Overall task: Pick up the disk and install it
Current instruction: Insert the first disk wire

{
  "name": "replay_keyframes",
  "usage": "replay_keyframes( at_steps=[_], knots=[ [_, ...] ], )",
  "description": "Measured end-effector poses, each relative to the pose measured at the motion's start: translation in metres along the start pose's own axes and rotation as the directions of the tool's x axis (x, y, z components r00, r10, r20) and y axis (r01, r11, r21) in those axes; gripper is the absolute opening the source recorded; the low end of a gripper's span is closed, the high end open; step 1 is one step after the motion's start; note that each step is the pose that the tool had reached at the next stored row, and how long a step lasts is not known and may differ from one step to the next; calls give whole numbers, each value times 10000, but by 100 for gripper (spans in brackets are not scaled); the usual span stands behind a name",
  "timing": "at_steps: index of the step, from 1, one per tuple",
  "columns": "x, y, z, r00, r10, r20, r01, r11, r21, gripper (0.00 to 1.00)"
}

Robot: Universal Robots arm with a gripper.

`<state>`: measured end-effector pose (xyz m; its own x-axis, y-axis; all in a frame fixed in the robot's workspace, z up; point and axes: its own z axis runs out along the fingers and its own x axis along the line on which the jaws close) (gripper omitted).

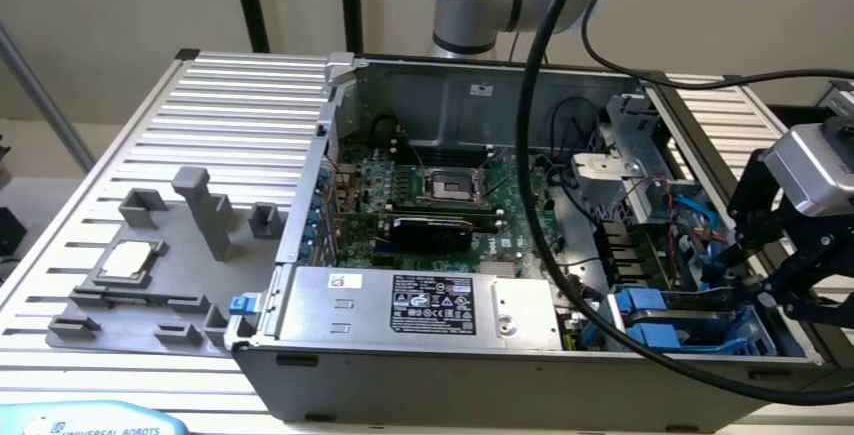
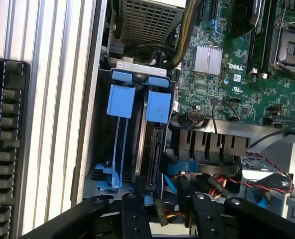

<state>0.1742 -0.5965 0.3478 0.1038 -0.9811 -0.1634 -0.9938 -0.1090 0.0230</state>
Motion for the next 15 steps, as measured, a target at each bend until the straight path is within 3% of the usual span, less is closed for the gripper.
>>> replay_keyframes(
  at_steps=[3,5,6,12,14,15],
  knots=[
    [9,-15,-3,10000,-54,38,54,10000,-3,39],
    [12,-17,-5,9999,-95,37,95,10000,-11,36],
    [13,-18,-4,9999,-118,38,118,9999,-15,29],
    [19,-22,-5,9997,-254,35,254,9997,-37,29],
    [20,-22,-5,9996,-298,35,298,9995,-45,20],
    [20,-23,-6,9995,-317,34,317,9995,-48,20]
  ],
)
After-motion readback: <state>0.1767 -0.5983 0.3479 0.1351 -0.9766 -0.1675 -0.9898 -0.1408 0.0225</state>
